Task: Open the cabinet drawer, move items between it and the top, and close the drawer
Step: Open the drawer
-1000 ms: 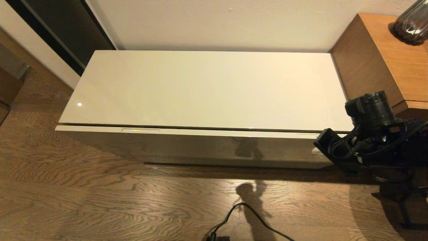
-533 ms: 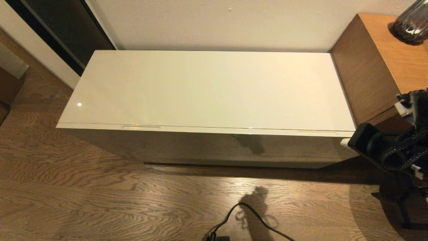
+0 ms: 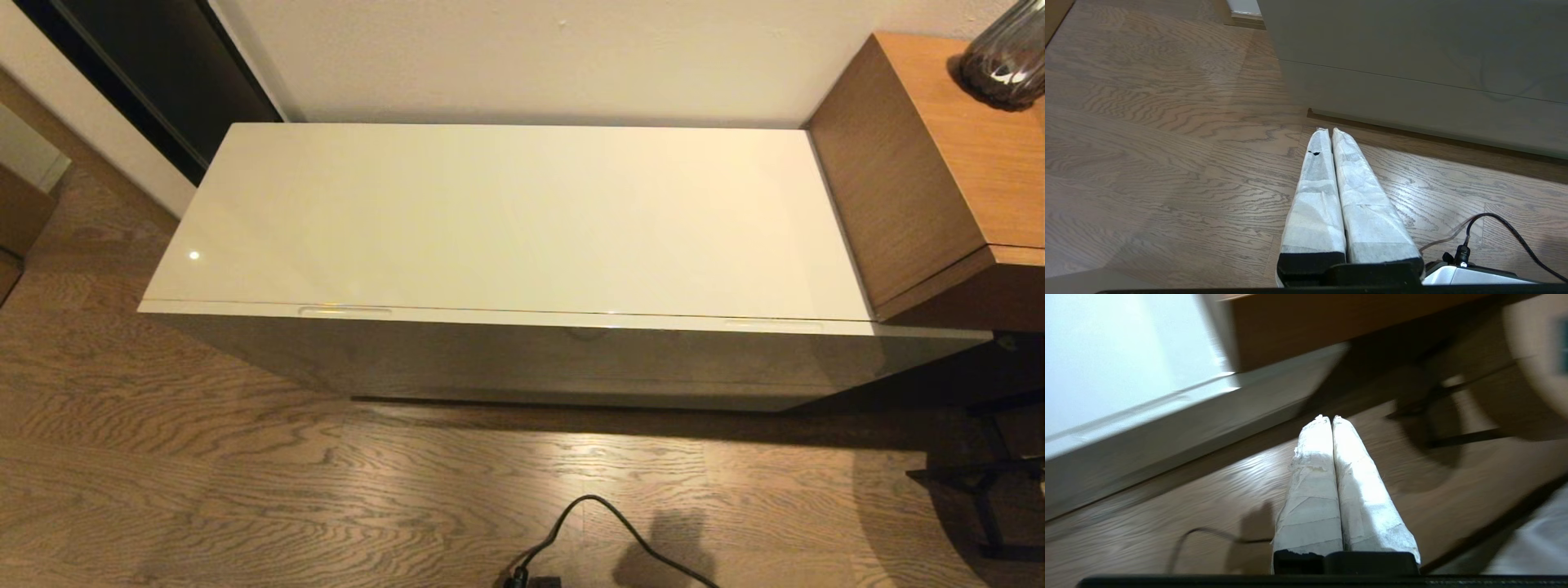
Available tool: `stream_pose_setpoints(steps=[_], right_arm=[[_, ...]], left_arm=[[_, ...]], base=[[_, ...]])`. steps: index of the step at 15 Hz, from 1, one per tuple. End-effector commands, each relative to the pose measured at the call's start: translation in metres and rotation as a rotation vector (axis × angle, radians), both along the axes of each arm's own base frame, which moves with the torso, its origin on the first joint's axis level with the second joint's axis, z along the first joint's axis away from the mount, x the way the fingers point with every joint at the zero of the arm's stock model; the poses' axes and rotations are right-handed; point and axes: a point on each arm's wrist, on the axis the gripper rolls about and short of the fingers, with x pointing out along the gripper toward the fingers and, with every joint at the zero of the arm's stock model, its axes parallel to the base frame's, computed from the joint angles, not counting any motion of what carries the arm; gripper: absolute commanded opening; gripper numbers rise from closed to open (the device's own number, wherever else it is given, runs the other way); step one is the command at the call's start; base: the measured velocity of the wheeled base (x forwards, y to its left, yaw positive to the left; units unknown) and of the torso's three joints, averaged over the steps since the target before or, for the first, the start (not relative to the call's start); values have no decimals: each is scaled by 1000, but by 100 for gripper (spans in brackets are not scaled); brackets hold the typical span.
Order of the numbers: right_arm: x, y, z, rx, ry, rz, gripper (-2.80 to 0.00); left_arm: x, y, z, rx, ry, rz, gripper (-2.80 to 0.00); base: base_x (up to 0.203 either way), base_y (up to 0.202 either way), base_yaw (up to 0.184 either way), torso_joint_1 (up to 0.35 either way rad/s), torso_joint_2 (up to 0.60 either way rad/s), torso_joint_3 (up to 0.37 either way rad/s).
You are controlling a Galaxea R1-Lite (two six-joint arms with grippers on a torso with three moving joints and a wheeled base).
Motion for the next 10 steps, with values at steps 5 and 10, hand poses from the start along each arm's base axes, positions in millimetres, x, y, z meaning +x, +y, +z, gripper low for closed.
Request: stream_pose_setpoints(steps=[5,10], right_arm=[[-135,-27,-49,-106,38,-100,-280],[-140,-24,-64,-28,126,-62,-280]], left_arm=[[-3,-1,-1,7,-38,2,-280],[-3,-1,-1,8,-37,2,-280]], base=[[0,0,0,0,0,0],[0,0,0,0,0,0]])
